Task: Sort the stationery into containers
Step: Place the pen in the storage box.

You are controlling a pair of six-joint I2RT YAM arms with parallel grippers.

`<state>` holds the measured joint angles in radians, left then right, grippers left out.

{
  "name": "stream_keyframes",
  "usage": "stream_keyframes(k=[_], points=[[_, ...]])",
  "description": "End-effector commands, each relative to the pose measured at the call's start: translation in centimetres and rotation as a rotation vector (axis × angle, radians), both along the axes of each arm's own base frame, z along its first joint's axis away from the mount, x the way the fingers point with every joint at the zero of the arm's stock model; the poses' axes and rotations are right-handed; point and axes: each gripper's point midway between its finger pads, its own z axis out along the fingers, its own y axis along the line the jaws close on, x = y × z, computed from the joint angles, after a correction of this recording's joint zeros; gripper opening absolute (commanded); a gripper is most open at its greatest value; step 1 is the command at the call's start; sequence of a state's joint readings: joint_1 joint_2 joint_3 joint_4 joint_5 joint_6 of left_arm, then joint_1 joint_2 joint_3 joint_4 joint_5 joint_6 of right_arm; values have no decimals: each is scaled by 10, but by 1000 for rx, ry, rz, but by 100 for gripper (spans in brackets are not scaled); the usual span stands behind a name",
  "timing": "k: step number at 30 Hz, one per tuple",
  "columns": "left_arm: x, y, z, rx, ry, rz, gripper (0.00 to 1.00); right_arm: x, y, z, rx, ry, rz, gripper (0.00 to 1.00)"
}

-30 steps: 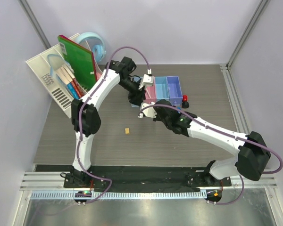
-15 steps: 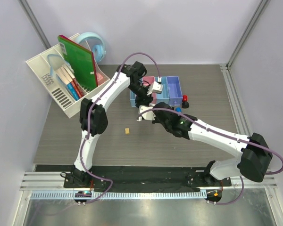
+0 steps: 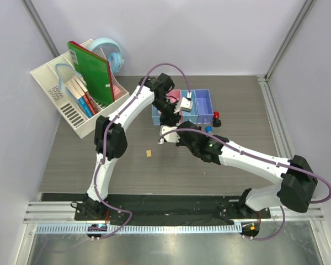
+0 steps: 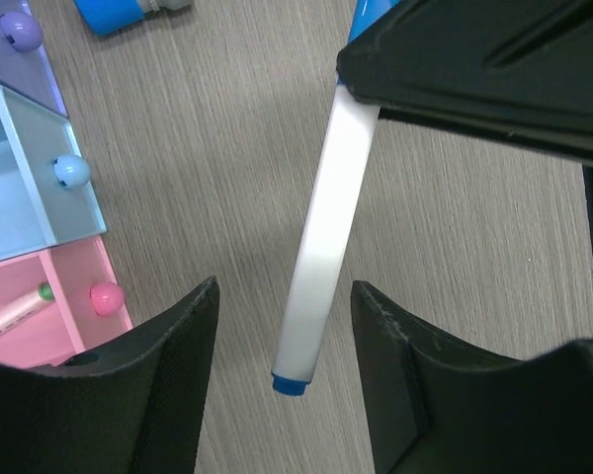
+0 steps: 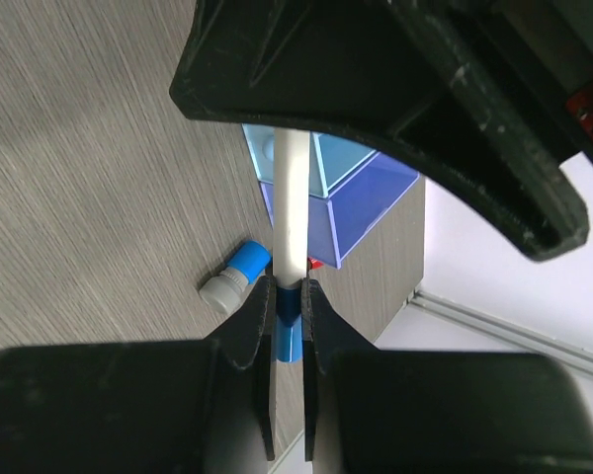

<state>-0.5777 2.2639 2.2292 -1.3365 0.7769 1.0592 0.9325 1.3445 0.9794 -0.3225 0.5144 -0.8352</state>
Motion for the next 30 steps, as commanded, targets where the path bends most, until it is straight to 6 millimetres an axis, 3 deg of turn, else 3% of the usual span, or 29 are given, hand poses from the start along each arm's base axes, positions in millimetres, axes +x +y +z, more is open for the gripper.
stream_keyframes(k=[1, 4, 7, 11, 14, 15, 18, 19, 23, 25, 30], points=[[-62, 33, 12, 151, 238, -23, 54, 6, 11, 16, 40, -40, -1, 2], [-65, 32, 10, 158, 244, -28, 48, 6, 14, 14, 36, -38, 1, 2], [-67, 31, 10, 161, 246, -34, 33, 7, 16, 16, 41, -45, 2, 2], [-74, 32, 5, 177, 259, -49, 0, 11, 19, 19, 51, -63, -5, 2], [-79, 33, 3, 185, 267, -57, 0, 16, 20, 22, 55, -90, -21, 5], [-80, 34, 3, 188, 270, -56, 0, 17, 20, 21, 50, -91, -22, 9], [-80, 34, 4, 185, 270, -55, 0, 20, 19, 24, 48, -118, -32, 47], [-80, 33, 4, 182, 277, -53, 0, 19, 19, 26, 52, -121, -31, 69], [-66, 29, 1, 159, 285, 19, 0, 17, 18, 40, 103, -135, -35, 99], [-56, 27, -1, 156, 295, 84, 0, 13, 17, 50, 134, -126, -34, 100], [5, 17, 2, 51, 251, 314, 0, -1, 17, 65, 265, -53, -12, 100]])
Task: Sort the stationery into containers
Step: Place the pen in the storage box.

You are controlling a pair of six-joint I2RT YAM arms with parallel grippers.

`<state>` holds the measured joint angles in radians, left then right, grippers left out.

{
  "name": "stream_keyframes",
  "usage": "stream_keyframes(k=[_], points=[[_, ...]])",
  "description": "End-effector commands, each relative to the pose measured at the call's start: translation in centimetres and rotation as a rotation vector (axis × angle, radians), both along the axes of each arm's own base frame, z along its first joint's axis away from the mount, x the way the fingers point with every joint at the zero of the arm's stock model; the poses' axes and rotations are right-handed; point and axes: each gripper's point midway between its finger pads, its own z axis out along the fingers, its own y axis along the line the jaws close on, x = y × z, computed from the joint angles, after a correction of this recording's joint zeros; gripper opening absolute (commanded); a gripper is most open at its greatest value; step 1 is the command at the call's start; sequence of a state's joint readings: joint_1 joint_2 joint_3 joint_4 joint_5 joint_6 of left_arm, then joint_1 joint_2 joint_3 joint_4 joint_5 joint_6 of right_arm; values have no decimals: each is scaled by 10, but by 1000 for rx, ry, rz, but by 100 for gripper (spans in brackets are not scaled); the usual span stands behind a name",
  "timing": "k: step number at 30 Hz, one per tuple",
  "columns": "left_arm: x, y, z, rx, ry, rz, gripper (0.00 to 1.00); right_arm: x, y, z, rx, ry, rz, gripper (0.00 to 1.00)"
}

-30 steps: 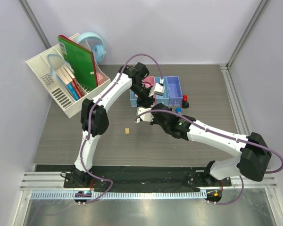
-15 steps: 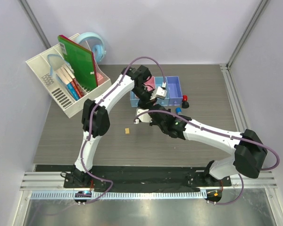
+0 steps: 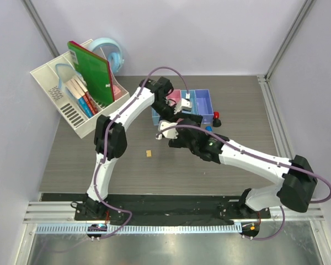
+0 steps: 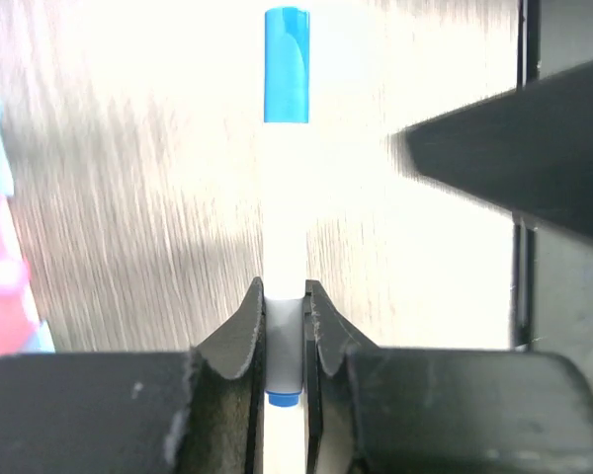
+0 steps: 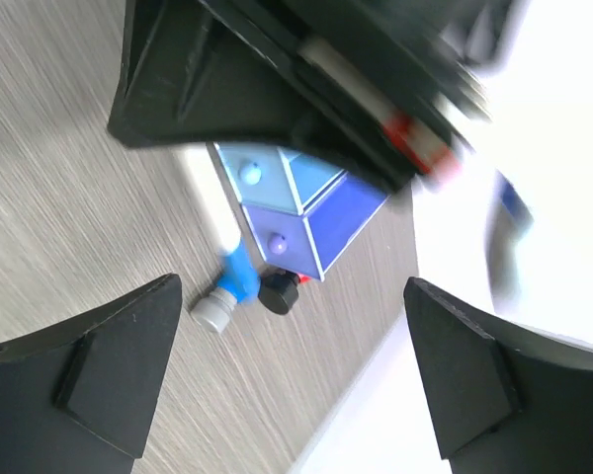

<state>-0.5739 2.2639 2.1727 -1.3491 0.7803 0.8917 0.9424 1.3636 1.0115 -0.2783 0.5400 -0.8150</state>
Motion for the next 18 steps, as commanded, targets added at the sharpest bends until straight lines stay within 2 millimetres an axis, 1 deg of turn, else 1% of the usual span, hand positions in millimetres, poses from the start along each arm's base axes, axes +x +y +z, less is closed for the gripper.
stream_keyframes(k=[1, 2, 3, 4, 5, 6, 7, 8, 9, 10, 11, 13, 14, 15, 16, 18], points=[[30, 6, 18, -21, 108, 284, 0, -12, 4, 58, 242, -3, 25, 100], [53, 3, 21, -73, 72, 334, 0, -12, -1, 61, 267, 7, 22, 100], [61, 2, 24, -100, 86, 381, 0, -15, -2, 61, 303, 35, 19, 100], [81, -8, 36, -170, 92, 464, 0, -22, 0, 66, 342, 58, 55, 100], [89, -3, 28, -179, 138, 536, 0, -23, -2, 67, 361, 73, 61, 99], [96, -5, 34, -217, 149, 573, 0, -21, -9, 69, 381, 78, 46, 100], [105, -7, 35, -248, 154, 617, 0, -22, -9, 70, 416, 98, 53, 100], [126, -16, 42, -310, 148, 715, 0, -22, -13, 75, 440, 95, 49, 100], [127, -16, 30, -316, 172, 755, 0, -18, -22, 75, 451, 92, 25, 100], [143, -23, 45, -406, 124, 789, 0, -17, -25, 75, 460, 93, 17, 100], [151, -25, 45, -422, 155, 872, 0, -17, -29, 77, 469, 88, 15, 99], [165, -28, 41, -449, 151, 938, 0, -12, -39, 72, 469, 87, -14, 100], [169, -31, 39, -442, 155, 956, 0, -11, -42, 70, 471, 86, -23, 100], [182, -32, 52, -459, 151, 1008, 0, -10, -44, 64, 471, 90, -32, 100], [185, -33, 42, -444, 170, 1021, 0, -8, -49, 61, 470, 91, -49, 100], [191, -34, 45, -450, 178, 1052, 0, -7, -52, 54, 478, 101, -63, 100]])
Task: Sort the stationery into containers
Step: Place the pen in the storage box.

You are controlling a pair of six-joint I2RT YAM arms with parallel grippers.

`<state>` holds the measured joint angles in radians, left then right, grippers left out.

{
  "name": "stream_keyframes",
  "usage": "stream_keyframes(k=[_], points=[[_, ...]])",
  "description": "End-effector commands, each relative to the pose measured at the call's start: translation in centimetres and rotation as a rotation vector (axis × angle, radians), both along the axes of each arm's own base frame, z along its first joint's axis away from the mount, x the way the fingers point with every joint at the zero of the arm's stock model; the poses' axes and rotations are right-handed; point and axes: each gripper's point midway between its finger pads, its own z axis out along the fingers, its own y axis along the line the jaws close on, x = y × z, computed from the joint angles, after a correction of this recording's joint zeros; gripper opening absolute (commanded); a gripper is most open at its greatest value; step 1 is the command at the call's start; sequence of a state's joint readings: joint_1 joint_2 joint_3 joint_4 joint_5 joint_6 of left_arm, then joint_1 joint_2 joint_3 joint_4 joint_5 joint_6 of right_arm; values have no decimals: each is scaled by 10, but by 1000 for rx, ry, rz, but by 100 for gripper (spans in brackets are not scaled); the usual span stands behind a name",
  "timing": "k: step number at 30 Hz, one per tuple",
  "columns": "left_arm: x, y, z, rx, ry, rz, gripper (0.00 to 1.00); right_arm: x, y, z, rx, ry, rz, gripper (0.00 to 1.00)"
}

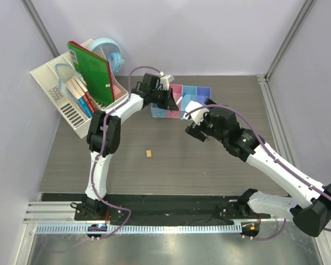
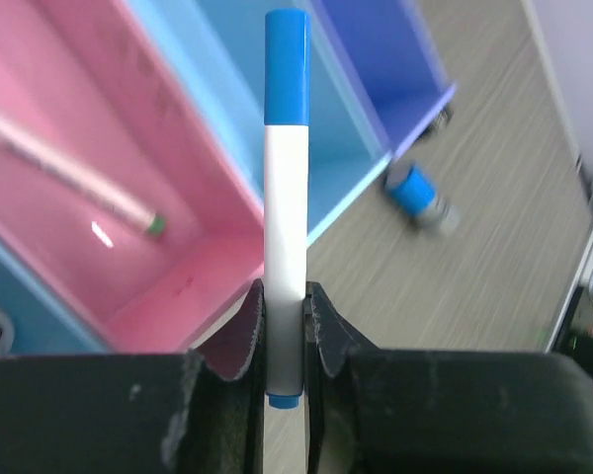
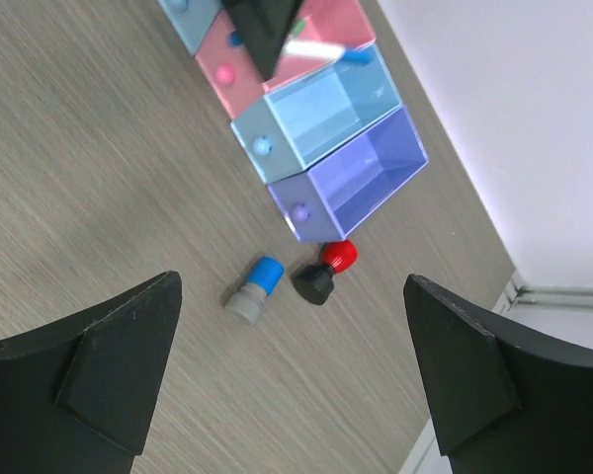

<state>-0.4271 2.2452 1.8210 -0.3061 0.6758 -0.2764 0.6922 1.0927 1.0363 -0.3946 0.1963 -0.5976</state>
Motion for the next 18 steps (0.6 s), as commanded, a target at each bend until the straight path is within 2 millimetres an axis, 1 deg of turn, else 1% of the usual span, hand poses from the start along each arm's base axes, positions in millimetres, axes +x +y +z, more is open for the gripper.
stream_keyframes(k=[1, 3, 5, 7, 10, 11, 12, 14, 15, 16, 18], points=[[52, -21, 76, -159, -146, 159, 0, -1, -4, -9, 51, 24, -11, 100], [53, -21, 80, -166, -137, 175, 0, 0, -6, -10, 60, 27, -20, 100], [54, -20, 93, -176, -159, 187, 0, 1, -10, -10, 63, 26, -33, 100], [60, -14, 94, -157, -182, 225, 0, 1, -13, -8, 65, 22, -42, 100], [74, -5, 80, -104, -195, 301, 0, 3, -16, -8, 69, 16, -54, 99], [76, -3, 75, -94, -192, 313, 0, 4, -17, -8, 69, 14, -57, 100], [78, -3, 66, -83, -183, 319, 0, 5, -18, -7, 76, 9, -63, 100], [83, 0, 56, -62, -174, 346, 0, 5, -20, -8, 78, 10, -68, 100], [85, -1, 54, -56, -176, 352, 0, 7, -21, -8, 76, 6, -76, 100], [88, 1, 45, -41, -170, 364, 0, 7, -22, -8, 74, 7, -77, 100], [92, 1, 43, -37, -174, 366, 0, 7, -23, -8, 73, 6, -83, 100]])
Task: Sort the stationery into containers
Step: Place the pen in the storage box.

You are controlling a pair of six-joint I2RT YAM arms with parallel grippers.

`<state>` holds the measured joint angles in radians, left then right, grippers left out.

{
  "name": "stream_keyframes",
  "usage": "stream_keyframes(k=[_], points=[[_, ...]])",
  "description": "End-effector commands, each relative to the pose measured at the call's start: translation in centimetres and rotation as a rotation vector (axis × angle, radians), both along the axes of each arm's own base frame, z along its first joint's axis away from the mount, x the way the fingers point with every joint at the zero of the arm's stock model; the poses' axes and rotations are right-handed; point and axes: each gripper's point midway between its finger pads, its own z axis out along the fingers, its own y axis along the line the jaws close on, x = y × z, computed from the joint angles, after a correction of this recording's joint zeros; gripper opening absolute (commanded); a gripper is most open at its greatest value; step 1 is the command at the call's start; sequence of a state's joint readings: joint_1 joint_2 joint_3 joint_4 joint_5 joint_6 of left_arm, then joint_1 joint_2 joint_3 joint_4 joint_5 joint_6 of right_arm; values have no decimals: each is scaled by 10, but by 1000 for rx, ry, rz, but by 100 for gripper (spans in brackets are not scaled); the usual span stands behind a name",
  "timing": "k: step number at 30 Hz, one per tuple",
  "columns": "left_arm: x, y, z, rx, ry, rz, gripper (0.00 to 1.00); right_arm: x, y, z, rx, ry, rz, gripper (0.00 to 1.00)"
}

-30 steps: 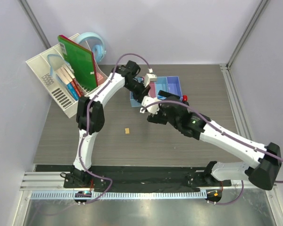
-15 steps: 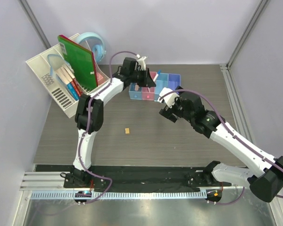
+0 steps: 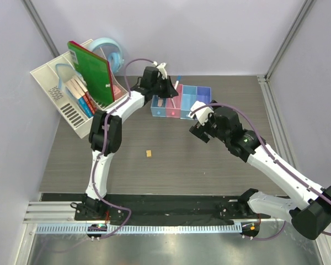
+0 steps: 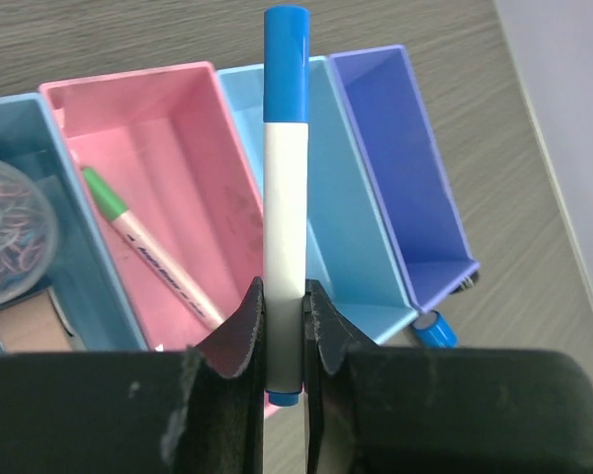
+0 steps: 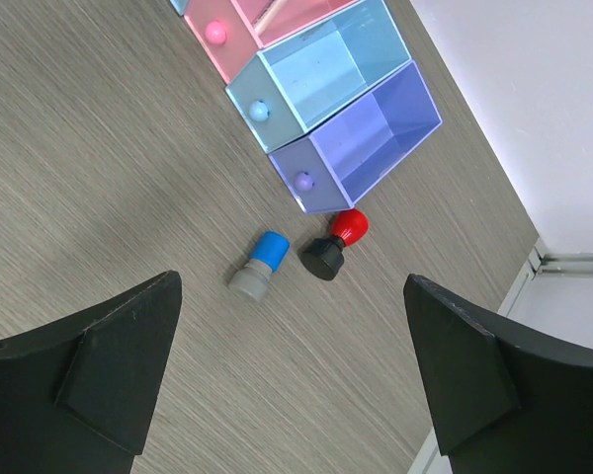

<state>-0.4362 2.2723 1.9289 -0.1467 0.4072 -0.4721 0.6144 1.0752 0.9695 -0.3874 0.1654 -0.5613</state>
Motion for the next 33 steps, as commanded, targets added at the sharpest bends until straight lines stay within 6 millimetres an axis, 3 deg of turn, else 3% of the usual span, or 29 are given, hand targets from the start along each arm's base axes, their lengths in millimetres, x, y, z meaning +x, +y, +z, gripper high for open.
stream_keyframes(k=[1, 5, 8, 10, 20, 25, 27, 28, 29, 31, 32, 33], points=[[21, 5, -8, 20, -21, 63, 0, 4, -1, 17, 56, -53, -20, 100], [22, 4, -21, 24, 3, 65, 1, 4, -4, 19, 52, -63, -27, 100], [22, 4, -28, 29, 15, 67, 18, 4, -5, 15, 44, -58, -28, 100], [22, 5, -30, 29, 20, 67, 21, 5, -7, 14, 43, -61, -35, 100], [21, 1, -3, -23, -13, 39, 56, 9, -8, -10, 14, -35, -51, 100], [19, 12, 34, -42, -66, 27, 75, 29, -13, -16, 27, -77, -121, 100], [15, 23, 40, 8, -90, 21, 83, 47, -15, -13, 39, -118, -179, 100], [12, 30, 54, 30, -125, 28, 84, 54, -18, -14, 43, -123, -205, 99], [13, 38, 56, 81, -168, 24, 87, 64, -20, -3, 73, -161, -246, 100], [9, 54, 51, 139, -174, 41, 92, 79, -22, -6, 91, -162, -279, 100], [6, 60, 61, 154, -200, 44, 93, 87, -20, 2, 128, -182, -293, 100], [2, 67, 61, 179, -210, 18, 100, 93, -19, -7, 125, -161, -300, 100]])
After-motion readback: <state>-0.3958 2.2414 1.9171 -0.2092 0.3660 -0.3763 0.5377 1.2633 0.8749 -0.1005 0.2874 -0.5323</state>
